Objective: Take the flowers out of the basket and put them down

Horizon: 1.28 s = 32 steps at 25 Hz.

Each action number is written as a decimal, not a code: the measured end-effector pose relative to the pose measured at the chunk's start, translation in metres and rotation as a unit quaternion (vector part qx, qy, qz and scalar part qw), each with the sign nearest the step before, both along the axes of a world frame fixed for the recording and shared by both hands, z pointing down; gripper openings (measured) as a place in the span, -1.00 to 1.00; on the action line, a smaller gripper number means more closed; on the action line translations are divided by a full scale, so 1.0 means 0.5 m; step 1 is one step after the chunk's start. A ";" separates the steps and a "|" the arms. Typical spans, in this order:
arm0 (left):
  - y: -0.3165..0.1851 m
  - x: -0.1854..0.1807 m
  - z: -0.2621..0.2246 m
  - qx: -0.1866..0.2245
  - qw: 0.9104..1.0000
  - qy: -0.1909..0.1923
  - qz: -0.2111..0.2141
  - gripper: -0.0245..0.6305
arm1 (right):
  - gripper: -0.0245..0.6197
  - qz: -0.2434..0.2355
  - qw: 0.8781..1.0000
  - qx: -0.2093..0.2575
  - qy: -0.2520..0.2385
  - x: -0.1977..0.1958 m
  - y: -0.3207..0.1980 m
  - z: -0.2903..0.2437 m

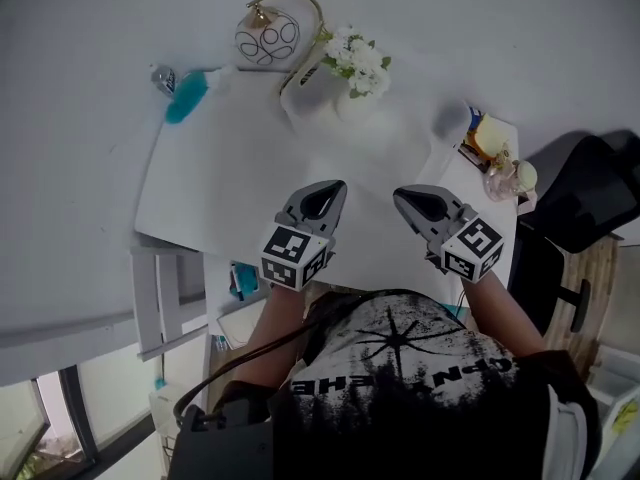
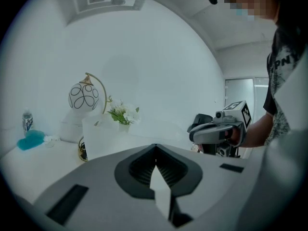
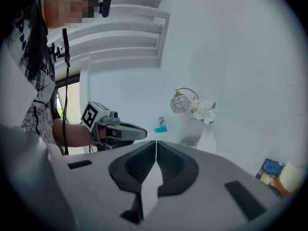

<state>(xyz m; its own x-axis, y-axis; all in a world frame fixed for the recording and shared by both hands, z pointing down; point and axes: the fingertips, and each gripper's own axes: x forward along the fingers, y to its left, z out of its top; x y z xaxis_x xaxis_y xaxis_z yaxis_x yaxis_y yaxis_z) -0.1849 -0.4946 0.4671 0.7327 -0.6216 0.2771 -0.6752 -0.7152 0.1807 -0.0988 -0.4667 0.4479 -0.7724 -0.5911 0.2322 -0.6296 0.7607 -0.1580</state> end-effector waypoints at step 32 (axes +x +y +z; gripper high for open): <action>-0.221 -0.036 -0.051 -0.005 0.996 0.036 0.081 -0.89 | -0.42 0.065 0.977 -0.072 0.190 -0.025 -0.354 0.023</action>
<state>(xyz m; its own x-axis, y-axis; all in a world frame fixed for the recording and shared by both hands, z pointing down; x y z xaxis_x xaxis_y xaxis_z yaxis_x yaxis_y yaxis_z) -0.2030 -0.6053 0.4413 0.8413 -0.4912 0.2257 -0.5361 -0.8117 0.2319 -0.1112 -0.6436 0.4592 -0.5350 -0.6183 0.5758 -0.7533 0.6576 0.0062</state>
